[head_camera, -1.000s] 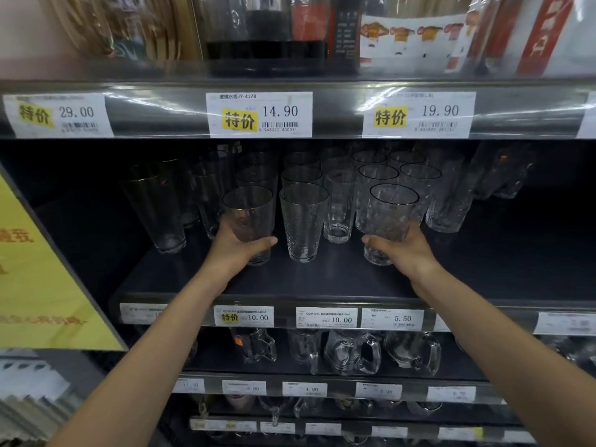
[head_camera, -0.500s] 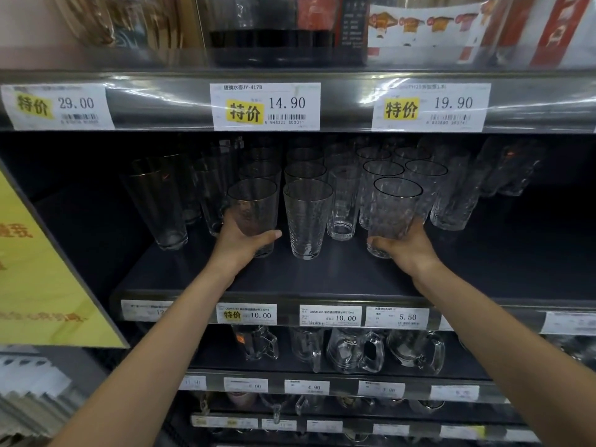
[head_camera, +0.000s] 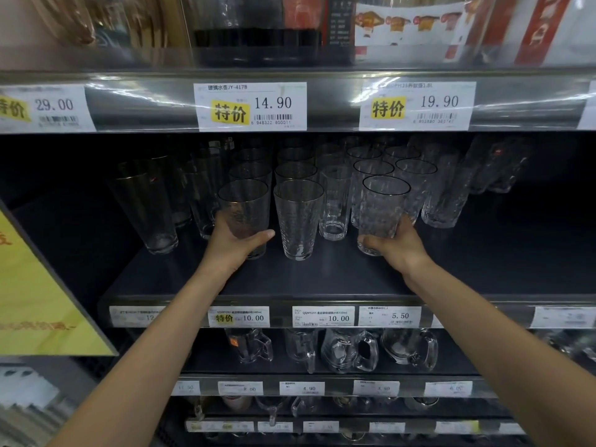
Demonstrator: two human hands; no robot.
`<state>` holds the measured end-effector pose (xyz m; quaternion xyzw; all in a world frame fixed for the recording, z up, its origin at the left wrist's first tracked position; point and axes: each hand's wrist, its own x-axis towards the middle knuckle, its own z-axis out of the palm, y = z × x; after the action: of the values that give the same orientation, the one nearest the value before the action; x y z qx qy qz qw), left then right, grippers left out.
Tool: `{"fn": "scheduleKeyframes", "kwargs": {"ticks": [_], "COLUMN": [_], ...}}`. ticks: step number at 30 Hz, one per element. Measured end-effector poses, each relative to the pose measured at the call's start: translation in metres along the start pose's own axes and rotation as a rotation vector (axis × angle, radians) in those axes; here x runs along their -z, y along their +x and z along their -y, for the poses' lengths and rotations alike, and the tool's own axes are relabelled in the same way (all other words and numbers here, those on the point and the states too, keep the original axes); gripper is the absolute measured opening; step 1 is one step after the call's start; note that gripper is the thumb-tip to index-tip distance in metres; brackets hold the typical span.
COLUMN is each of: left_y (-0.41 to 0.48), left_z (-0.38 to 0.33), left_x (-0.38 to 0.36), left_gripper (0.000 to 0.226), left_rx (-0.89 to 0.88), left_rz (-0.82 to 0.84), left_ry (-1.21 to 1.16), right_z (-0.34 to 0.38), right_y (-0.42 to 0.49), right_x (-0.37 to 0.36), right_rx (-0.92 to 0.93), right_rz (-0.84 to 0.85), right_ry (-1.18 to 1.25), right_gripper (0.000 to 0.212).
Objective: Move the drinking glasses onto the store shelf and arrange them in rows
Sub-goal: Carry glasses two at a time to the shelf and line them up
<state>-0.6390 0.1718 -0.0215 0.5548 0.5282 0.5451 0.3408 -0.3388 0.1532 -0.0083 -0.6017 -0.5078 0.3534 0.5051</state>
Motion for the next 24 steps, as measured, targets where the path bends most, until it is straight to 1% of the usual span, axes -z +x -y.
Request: {"fn": "scheduleKeyframes", "kwargs": {"ticks": [5, 8, 12, 13, 16, 20, 24], "left_y": [-0.001, 0.0, -0.004, -0.005, -0.006, -0.008, -0.012], "left_z": [-0.003, -0.003, -0.007, -0.008, -0.01, -0.014, -0.023], "left_x": [0.004, 0.004, 0.003, 0.002, 0.0, -0.001, 0.0], "left_gripper": [0.095, 0.096, 0.096, 0.092, 0.071, 0.053, 0.044], "left_rx": [0.01, 0.007, 0.016, 0.015, 0.015, -0.007, 0.008], "left_rz": [0.023, 0.044, 0.03, 0.029, 0.016, 0.03, 0.061], "left_ry": [0.011, 0.007, 0.011, 0.011, 0.003, -0.01, -0.004], "right_z": [0.002, 0.002, 0.002, 0.002, 0.002, 0.003, 0.006], "right_y": [-0.004, -0.004, -0.003, -0.003, -0.004, -0.005, -0.007], "right_x": [0.0, 0.0, 0.0, 0.0, 0.0, -0.001, -0.001], "right_rx": [0.007, 0.006, 0.004, 0.006, 0.003, 0.005, 0.003], "right_rz": [0.004, 0.002, -0.007, -0.007, -0.003, -0.007, -0.001], "right_ry": [0.033, 0.036, 0.032, 0.031, 0.042, 0.042, 0.05], "right_gripper": [0.068, 0.065, 0.065, 0.064, 0.064, 0.063, 0.061]}}
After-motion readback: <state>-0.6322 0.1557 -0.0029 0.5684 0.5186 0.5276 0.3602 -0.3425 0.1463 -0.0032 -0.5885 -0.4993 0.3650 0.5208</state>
